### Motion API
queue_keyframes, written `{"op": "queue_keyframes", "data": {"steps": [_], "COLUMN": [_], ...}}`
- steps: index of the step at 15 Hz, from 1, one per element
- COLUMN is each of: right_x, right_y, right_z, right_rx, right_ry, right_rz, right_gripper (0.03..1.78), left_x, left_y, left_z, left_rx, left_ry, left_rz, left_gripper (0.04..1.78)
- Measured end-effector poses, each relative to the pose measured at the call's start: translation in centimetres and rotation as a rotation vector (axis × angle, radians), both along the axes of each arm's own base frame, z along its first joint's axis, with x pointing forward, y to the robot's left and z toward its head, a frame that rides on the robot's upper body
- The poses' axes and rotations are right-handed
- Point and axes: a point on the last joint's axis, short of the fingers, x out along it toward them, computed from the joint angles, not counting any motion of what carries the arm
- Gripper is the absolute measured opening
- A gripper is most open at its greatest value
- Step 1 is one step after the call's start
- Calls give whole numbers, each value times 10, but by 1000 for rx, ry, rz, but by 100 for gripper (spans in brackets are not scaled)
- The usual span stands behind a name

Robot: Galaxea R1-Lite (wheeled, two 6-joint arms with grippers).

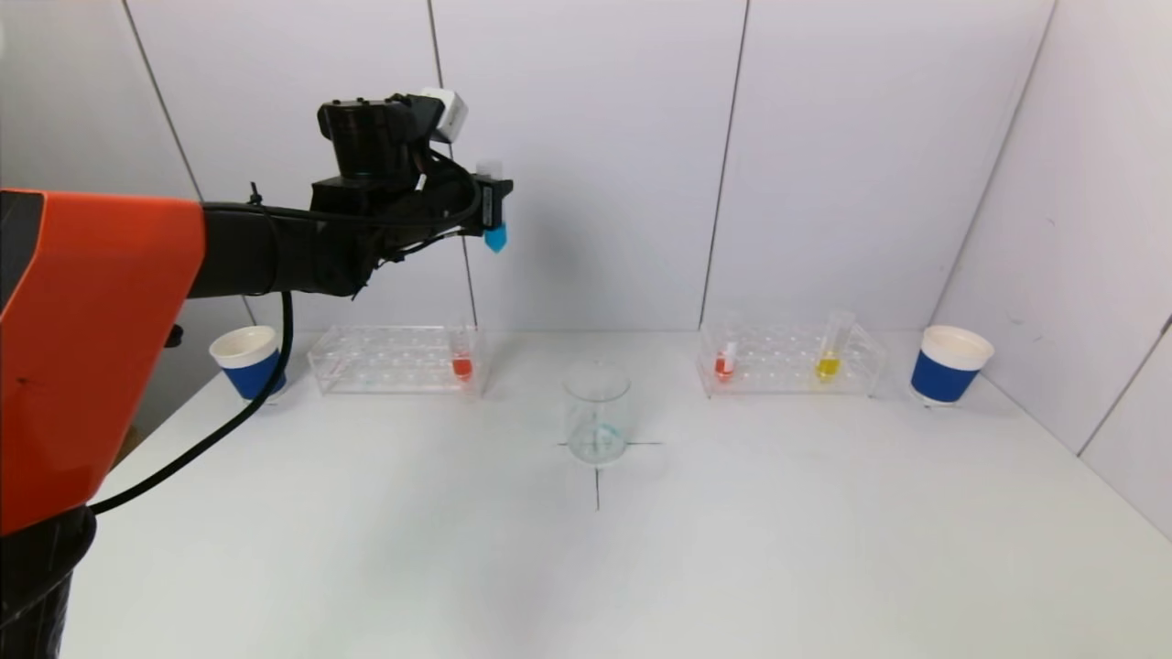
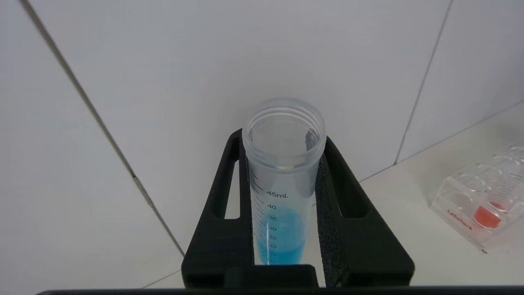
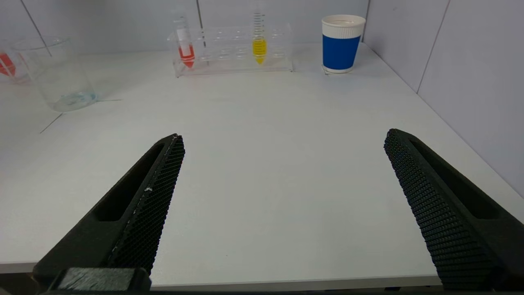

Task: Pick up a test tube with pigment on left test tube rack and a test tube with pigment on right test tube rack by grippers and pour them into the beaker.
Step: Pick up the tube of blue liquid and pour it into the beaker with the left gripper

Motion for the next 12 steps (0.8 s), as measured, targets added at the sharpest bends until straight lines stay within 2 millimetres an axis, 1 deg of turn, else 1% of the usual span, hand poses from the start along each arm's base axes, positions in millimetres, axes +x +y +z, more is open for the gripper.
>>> {"op": "queue_keyframes", "data": {"steps": [6,9,12], "right_x": [0,0,0], "right_y": [0,0,0], "right_z": [0,0,0], "right_rx": [0,0,0], "right_ry": [0,0,0], "right_rz": [0,-1,0], "right_gripper": [177,177,177], "left_x": [4,2,0], "left_y": [-34,-41,-43], "left_z": [-18,-26,-33], "left_rx": [27,61,143], "left_ry": [61,96,97], "left_rz": [-193,-317,-443], "left_gripper": [45,45,45]}}
